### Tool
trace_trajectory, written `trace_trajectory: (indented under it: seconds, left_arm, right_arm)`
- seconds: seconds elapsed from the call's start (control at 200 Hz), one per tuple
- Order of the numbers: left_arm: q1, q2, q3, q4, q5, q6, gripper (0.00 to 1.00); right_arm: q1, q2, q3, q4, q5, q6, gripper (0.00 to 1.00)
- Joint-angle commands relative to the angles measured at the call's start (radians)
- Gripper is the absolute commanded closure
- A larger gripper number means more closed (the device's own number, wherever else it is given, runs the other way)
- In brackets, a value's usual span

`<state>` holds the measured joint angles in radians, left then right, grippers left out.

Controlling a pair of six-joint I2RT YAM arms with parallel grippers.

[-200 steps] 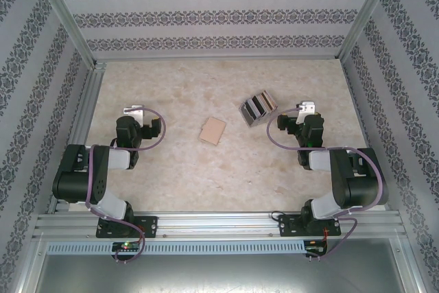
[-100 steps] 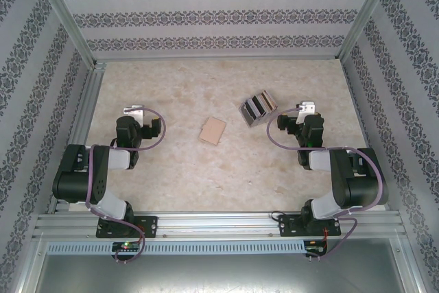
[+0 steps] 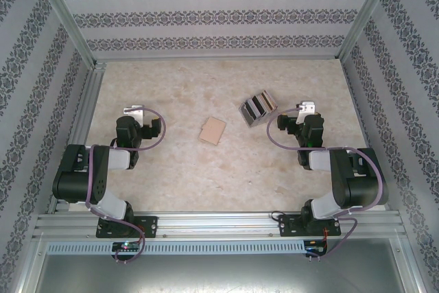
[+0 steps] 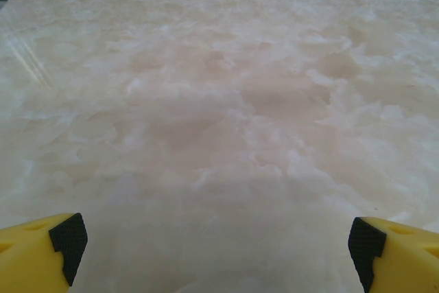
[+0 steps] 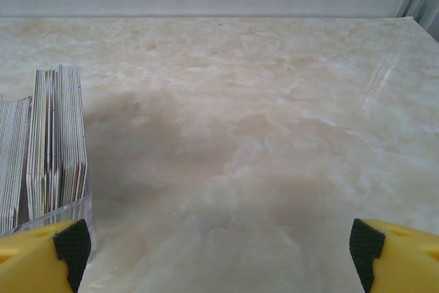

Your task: Put the credit cards into the card holder

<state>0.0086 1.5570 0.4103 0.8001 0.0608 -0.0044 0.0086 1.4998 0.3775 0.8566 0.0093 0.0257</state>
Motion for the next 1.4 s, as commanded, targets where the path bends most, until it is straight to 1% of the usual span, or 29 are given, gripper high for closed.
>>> trace_trajectory:
  seconds: [0.0,0.16,0.225,0.45,0.535,0.615,0.67,0.709,0.769,0.809,0.849,0.889,0.914,0.959,1.019,1.114,1.199,1.279,1.399]
  left_arm:
    - [0.011,-0.001,0.020,-0.004,0.019,0.003,0.00]
    - [0.011,-0.001,0.019,-0.004,0.019,0.003,0.00]
    - [0.011,-0.001,0.019,-0.004,0.019,0.002,0.00]
    - [0.011,-0.011,0.023,-0.014,0.004,-0.004,0.00]
    - [0.011,-0.053,0.063,-0.119,-0.016,-0.014,0.00]
    - [0.011,-0.107,0.143,-0.322,-0.011,-0.032,0.00]
    - [0.011,-0.136,0.175,-0.412,-0.004,-0.055,0.00]
    - [0.011,-0.158,0.177,-0.439,0.007,-0.077,0.00]
    - [0.011,-0.198,0.159,-0.442,0.007,-0.118,0.00]
    - [0.011,-0.226,0.145,-0.444,0.006,-0.123,0.00]
    - [0.011,-0.254,0.142,-0.463,-0.018,-0.144,0.00]
    - [0.011,-0.282,0.153,-0.508,-0.037,-0.175,0.01]
    - [0.012,-0.295,0.163,-0.537,-0.033,-0.181,0.01]
    - [0.011,-0.318,0.176,-0.577,0.003,-0.174,0.01]
    - [0.011,-0.343,0.190,-0.614,0.040,-0.172,0.00]
    - [0.011,-0.372,0.190,-0.614,0.085,-0.220,0.00]
    - [0.011,-0.378,0.198,-0.617,0.142,-0.241,0.00]
    - [0.009,-0.362,0.221,-0.637,0.190,-0.236,0.00]
    - [0.000,-0.314,0.257,-0.666,0.180,-0.251,0.00]
  right_arm:
    - [-0.001,0.004,0.018,0.009,-0.014,-0.004,0.02]
    - [0.000,0.004,0.018,0.008,-0.017,-0.008,0.02]
    - [0.003,-0.001,0.015,0.010,-0.053,-0.025,0.02]
    - [0.003,-0.013,0.018,-0.002,-0.054,-0.025,0.02]
    - [0.018,-0.058,0.025,-0.053,-0.034,-0.038,0.02]
    - [0.030,-0.118,0.041,-0.138,-0.010,-0.041,0.02]
    - [0.034,-0.168,0.055,-0.209,0.000,-0.037,0.02]
    - [0.036,-0.207,0.072,-0.275,0.016,-0.023,0.02]
    - [0.033,-0.263,0.102,-0.369,0.038,0.039,0.02]
    - [0.031,-0.291,0.117,-0.409,0.065,0.104,0.02]
    - [0.025,-0.315,0.124,-0.437,0.090,0.190,0.02]
    - [0.012,-0.330,0.126,-0.448,0.065,0.259,0.02]
    - [0.000,-0.332,0.127,-0.444,0.016,0.284,0.02]
    - [-0.014,-0.323,0.147,-0.456,-0.087,0.298,0.02]
    - [-0.013,-0.291,0.204,-0.522,-0.173,0.324,0.02]
    - [0.001,-0.231,0.282,-0.606,-0.285,0.376,0.02]
    - [0.042,-0.192,0.342,-0.685,-0.331,0.396,0.02]
    - [0.102,-0.155,0.400,-0.790,-0.357,0.376,0.02]
    - [0.212,-0.103,0.482,-0.939,-0.351,0.330,0.02]
